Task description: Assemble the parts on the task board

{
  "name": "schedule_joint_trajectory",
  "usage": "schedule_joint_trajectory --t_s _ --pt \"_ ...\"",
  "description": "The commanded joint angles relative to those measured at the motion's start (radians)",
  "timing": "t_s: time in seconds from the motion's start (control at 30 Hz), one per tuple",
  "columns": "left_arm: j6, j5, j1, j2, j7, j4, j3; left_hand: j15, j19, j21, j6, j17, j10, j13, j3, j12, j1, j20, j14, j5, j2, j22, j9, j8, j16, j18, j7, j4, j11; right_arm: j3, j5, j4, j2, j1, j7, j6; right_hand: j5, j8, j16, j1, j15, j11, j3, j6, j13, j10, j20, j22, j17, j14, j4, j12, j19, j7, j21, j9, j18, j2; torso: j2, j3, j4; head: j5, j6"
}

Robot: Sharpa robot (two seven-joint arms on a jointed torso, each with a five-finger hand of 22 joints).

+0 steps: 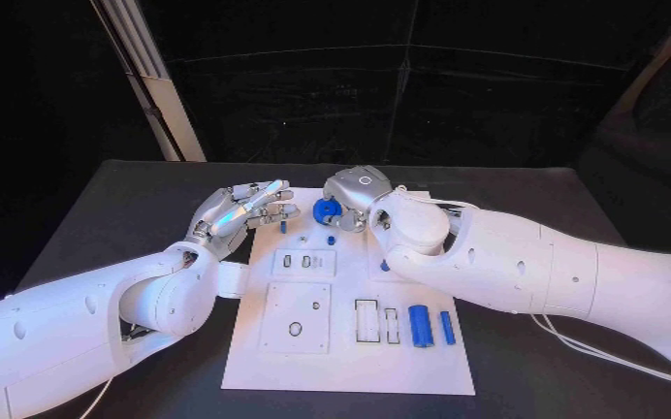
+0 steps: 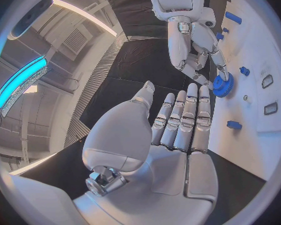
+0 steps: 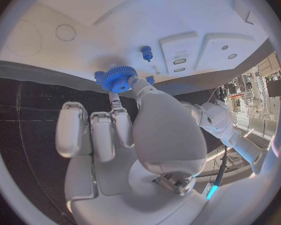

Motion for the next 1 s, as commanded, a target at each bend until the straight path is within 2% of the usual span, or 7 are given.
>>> schedule_joint_trajectory --t_s 0.03,0.2,0.4,0.8,1.0 --pt "0.003 -0.002 0.002 0.001 0.017 0.002 0.001 0.000 0.005 -0.005 -0.008 -0.001 -0.003 0.000 0.001 -0.001 0.003 0.001 -0.002 0.003 0.008 -0.001 0.000 -0.003 -0.006 0.013 0.020 -0.006 -0.001 0.000 -0.025 -0.006 0.007 0.002 -0.007 0.008 -0.008 -0.003 -0.001 0.000 -0.007 -0.005 0.008 0.075 0.097 0.015 -0.003 0.002 0.152 0.082 0.000 -0.004 0.007 -0.040 0.004 0.003 -0.019 -0.008 0.000 -0.0009 -0.0003 0.003 0.000" --pt "0.003 -0.002 0.002 0.002 0.016 0.001 0.001 0.000 0.006 -0.006 -0.007 -0.001 -0.002 0.000 0.001 0.000 0.004 0.001 -0.002 0.003 0.008 -0.001 0.000 -0.003 -0.006 0.013 0.020 -0.008 -0.001 0.000 -0.025 -0.020 0.020 0.002 -0.008 0.009 -0.016 -0.011 -0.003 -0.003 -0.006 -0.004 0.012 0.068 0.094 0.013 -0.002 0.002 0.150 0.082 -0.002 -0.008 0.007 -0.037 0.003 0.002 -0.019 -0.013 -0.001 -0.0004 0.0003 0.003 -0.002" --pt "0.005 -0.002 0.002 0.003 0.015 0.002 0.001 0.000 0.006 -0.006 -0.007 -0.001 -0.002 0.000 0.001 0.000 0.004 0.001 -0.002 0.003 0.008 -0.001 0.000 -0.003 -0.006 0.013 0.020 -0.008 -0.001 0.000 -0.025 -0.039 0.033 0.002 -0.008 0.020 -0.040 -0.027 -0.006 -0.012 -0.002 0.002 0.018 0.055 0.089 0.008 0.001 -0.003 0.145 0.080 -0.003 -0.018 0.005 -0.030 0.001 0.001 -0.019 -0.023 -0.001 -0.0022 0.0003 0.001 -0.002" --pt "0.008 -0.002 0.002 0.004 0.010 0.003 0.001 0.000 0.006 -0.006 -0.007 -0.001 -0.002 0.000 0.002 0.000 0.004 0.001 -0.002 0.003 0.008 -0.001 0.000 -0.003 -0.007 0.013 0.020 -0.008 -0.001 0.000 -0.015 -0.068 0.051 0.001 -0.002 0.050 -0.077 -0.066 -0.011 -0.026 0.008 0.013 0.026 0.010 0.063 -0.012 0.011 -0.018 0.136 0.078 -0.005 -0.054 -0.003 -0.018 -0.007 0.000 -0.016 -0.039 -0.002 -0.0018 -0.0001 0.003 -0.007" --pt "0.008 -0.002 0.002 0.003 0.009 0.002 0.001 0.000 0.006 -0.007 -0.007 -0.001 -0.002 0.000 0.002 0.000 0.004 0.001 -0.002 0.003 0.008 -0.001 0.000 -0.003 -0.007 0.013 0.020 -0.010 -0.001 0.000 -0.005 -0.073 0.052 0.001 0.006 0.057 -0.099 -0.072 -0.011 -0.044 0.010 0.015 0.018 -0.010 0.057 -0.017 0.013 -0.020 0.137 0.079 0.003 -0.063 -0.004 -0.018 -0.009 0.000 -0.015 -0.051 -0.002 -0.0009 -0.0018 0.005 -0.009"
